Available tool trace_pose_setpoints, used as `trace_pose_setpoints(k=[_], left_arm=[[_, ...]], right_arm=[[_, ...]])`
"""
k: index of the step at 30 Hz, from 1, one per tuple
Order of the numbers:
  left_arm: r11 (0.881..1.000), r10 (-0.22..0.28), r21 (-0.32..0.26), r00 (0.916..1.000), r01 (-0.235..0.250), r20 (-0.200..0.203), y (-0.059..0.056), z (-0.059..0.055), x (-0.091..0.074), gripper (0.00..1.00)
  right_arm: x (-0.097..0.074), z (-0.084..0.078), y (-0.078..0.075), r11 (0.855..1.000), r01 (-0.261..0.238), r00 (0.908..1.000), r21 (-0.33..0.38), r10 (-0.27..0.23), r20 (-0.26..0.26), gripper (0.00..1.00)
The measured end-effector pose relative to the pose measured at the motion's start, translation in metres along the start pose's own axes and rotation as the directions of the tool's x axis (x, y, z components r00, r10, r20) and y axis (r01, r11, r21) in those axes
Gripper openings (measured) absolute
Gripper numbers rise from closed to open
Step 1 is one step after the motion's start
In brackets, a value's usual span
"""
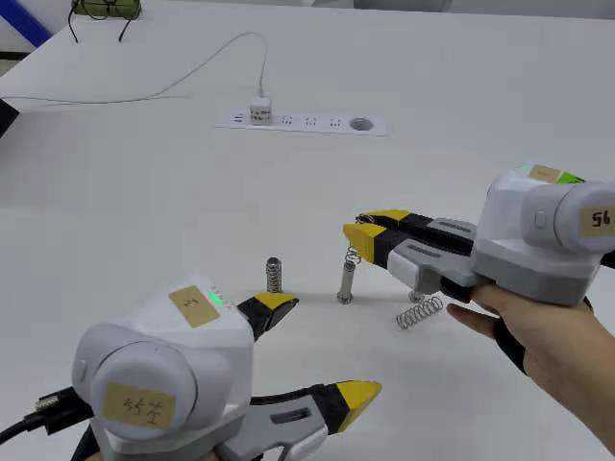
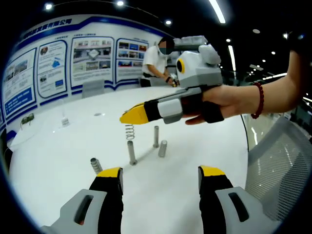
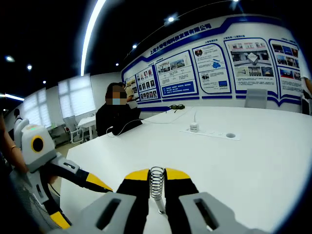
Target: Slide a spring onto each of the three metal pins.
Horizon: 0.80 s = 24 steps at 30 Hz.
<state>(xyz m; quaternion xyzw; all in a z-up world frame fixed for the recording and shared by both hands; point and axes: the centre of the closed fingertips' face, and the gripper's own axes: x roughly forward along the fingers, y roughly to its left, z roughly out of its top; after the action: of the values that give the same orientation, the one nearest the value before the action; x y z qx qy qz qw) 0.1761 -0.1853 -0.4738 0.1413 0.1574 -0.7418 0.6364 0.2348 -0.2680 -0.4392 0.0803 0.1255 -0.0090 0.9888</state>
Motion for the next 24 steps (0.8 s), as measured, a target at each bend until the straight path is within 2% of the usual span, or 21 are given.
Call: trace_pose_setpoints(k=[11,24], left_arm=[[1.0,-0.003,-0.004,1.0,0.003,-0.004,0.0,-0.001,0.001,0.65],[1.0,-0.003,-0.01,1.0,0.003,-0.003,0.0,-0.001,0.0,0.64]], right_arm=[[0.004,-0.008,-0.004,1.0,0.004,0.9998,-0.025,-0.004,-0.02,0.12],[0.005,-0.016,0.001,0.997,-0.005,0.9985,-0.079,0.001,-0.054,0.12]])
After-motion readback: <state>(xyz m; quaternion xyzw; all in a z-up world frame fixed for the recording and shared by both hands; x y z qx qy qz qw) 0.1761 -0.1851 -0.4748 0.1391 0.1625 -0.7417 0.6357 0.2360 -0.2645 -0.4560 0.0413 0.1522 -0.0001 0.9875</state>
